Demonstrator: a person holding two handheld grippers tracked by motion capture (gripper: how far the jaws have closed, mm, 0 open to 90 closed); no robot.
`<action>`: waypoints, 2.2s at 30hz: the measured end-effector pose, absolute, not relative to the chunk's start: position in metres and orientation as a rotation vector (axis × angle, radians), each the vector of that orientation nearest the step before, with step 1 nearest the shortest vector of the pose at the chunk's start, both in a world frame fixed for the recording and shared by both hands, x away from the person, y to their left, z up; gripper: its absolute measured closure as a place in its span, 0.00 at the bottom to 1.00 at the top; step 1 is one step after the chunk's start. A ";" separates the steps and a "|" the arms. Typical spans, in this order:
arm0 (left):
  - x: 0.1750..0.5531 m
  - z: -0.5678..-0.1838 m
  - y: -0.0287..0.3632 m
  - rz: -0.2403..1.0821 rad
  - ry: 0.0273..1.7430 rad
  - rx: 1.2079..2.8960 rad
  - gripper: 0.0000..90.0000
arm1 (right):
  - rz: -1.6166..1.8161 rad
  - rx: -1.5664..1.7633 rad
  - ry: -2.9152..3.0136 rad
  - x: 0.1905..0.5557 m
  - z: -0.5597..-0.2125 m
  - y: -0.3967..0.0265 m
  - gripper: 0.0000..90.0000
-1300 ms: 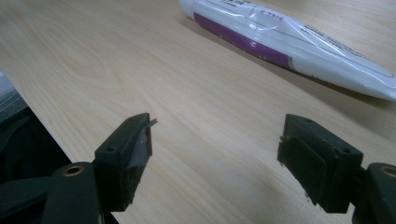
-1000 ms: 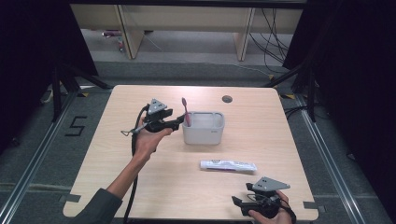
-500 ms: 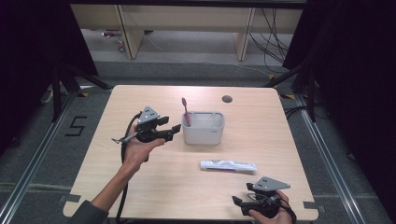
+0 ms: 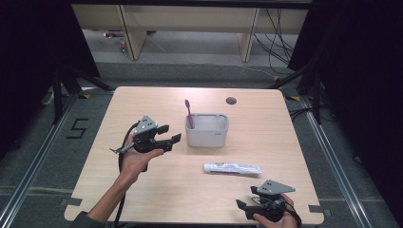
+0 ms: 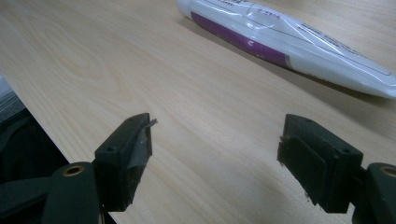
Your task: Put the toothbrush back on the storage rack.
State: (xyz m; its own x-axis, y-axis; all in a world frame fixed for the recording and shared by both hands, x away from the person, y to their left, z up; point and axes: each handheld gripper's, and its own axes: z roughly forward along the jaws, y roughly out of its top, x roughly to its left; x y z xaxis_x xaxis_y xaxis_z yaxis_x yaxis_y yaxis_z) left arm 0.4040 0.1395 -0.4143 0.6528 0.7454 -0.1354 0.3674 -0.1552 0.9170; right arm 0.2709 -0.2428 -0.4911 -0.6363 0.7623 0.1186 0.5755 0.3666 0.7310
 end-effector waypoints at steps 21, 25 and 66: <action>0.391 -0.426 0.142 0.401 0.856 1.807 0.28 | 1.131 1.204 2.393 0.270 -0.491 -0.242 0.29; 0.384 -0.427 0.143 0.398 0.853 1.814 0.27 | 1.128 1.194 2.395 0.271 -0.491 -0.242 0.29; 0.322 -0.463 0.169 0.345 0.791 1.878 0.20 | 1.131 1.205 2.394 0.272 -0.492 -0.241 0.29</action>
